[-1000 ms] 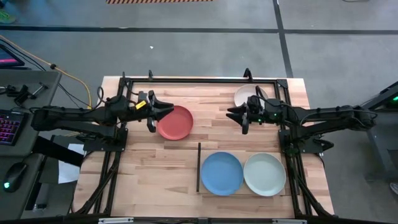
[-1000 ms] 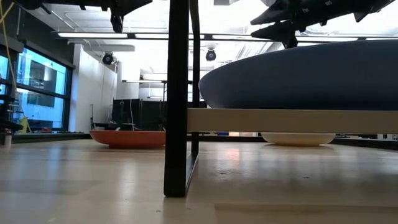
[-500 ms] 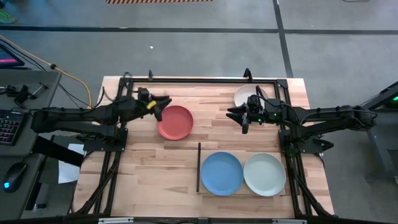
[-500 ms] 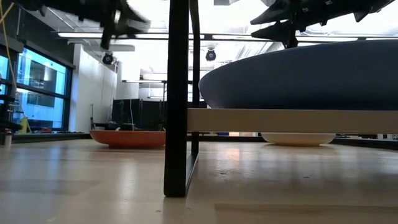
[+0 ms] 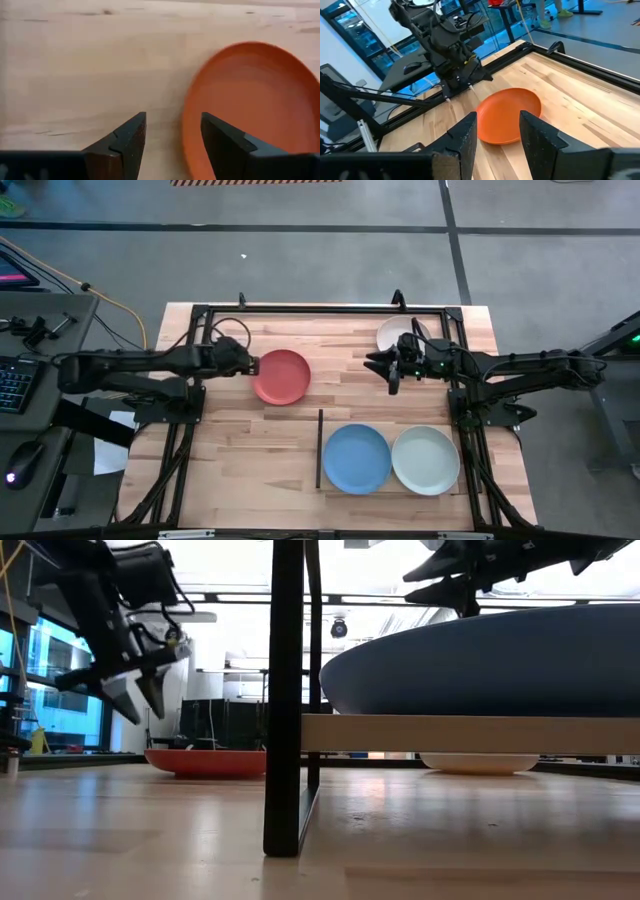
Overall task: Place and stack plates onto a shelf
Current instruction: Stack the orange plate on top of the white plate
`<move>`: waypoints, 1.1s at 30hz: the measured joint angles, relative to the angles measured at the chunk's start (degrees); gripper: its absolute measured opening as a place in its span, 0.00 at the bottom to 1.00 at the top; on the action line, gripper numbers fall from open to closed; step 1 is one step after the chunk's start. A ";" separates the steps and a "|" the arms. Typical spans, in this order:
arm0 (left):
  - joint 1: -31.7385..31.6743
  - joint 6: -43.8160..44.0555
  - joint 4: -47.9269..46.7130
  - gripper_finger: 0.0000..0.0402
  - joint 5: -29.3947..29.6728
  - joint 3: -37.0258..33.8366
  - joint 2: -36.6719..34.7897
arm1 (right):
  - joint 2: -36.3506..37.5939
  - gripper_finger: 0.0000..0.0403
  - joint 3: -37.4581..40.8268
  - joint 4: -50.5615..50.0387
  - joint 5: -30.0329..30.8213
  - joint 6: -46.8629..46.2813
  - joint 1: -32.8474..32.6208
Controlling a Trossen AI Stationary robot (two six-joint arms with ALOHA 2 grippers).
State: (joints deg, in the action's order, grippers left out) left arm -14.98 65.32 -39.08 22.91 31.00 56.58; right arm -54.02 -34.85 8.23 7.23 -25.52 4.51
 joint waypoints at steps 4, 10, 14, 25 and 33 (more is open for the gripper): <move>-0.02 -1.62 4.41 0.44 -2.19 0.00 4.45 | 0.00 0.32 0.00 -0.44 1.56 0.04 0.00; -0.02 1.80 5.34 0.44 -3.55 0.00 9.97 | 0.00 0.32 0.00 -0.56 1.57 0.04 0.00; 0.00 1.73 6.59 0.44 -6.89 0.00 13.21 | -0.01 0.32 0.00 -0.70 1.57 0.03 0.00; 0.00 0.75 10.81 0.32 -14.36 0.13 20.62 | -0.01 0.32 0.00 -0.70 1.55 0.04 0.00; -1.23 -3.02 10.62 0.03 -15.24 1.23 18.39 | -0.01 0.32 0.00 -0.68 1.48 -0.14 0.00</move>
State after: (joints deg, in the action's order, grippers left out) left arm -16.22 62.29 -28.46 7.67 32.24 74.97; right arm -54.03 -34.85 7.55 8.71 -25.65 4.51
